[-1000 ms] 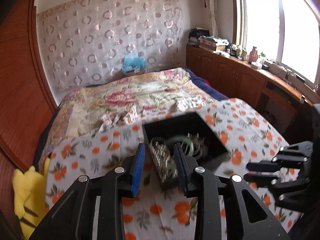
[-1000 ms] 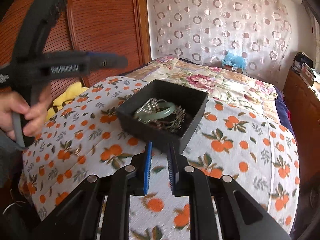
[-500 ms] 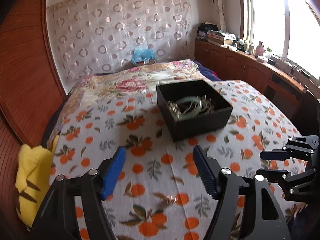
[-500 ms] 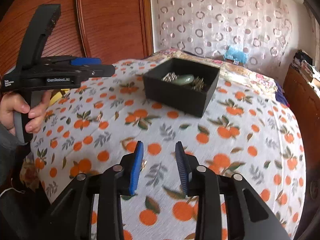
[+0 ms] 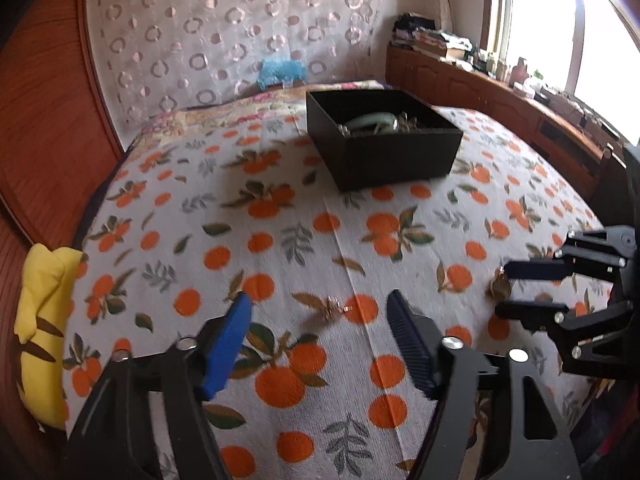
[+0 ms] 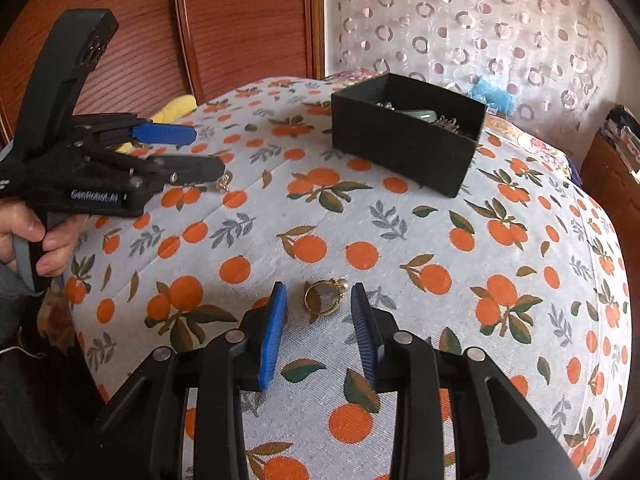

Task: Organize jewelry
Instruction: 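Grasp the gold ring with the right gripper while the left grasps a small earring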

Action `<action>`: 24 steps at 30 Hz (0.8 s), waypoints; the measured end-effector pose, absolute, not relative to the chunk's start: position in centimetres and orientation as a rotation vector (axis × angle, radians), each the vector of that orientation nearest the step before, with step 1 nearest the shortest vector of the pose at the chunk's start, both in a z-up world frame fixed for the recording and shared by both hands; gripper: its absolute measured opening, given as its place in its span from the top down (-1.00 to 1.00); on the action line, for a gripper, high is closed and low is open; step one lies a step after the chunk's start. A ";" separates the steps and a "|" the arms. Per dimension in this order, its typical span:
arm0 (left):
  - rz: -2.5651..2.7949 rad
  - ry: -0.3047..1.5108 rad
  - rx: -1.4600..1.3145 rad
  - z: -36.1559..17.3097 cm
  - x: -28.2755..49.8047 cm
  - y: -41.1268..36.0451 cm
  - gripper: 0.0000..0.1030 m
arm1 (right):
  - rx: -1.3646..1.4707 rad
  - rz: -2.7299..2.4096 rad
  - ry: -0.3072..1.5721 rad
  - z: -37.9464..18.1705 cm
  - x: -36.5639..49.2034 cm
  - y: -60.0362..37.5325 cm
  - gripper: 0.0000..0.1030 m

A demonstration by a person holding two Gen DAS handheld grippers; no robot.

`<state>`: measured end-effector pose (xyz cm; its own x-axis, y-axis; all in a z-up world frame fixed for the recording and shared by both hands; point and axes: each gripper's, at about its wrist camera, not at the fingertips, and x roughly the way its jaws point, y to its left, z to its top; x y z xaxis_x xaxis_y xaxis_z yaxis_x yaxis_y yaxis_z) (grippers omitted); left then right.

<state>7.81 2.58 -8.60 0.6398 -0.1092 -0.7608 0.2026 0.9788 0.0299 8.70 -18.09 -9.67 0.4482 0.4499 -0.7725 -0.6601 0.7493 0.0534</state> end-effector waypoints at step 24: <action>-0.197 0.867 0.102 -9.5 8.3 1.8 0.71 | -0.254 0.683 0.844 -9.5 9.1 -18.7 0.86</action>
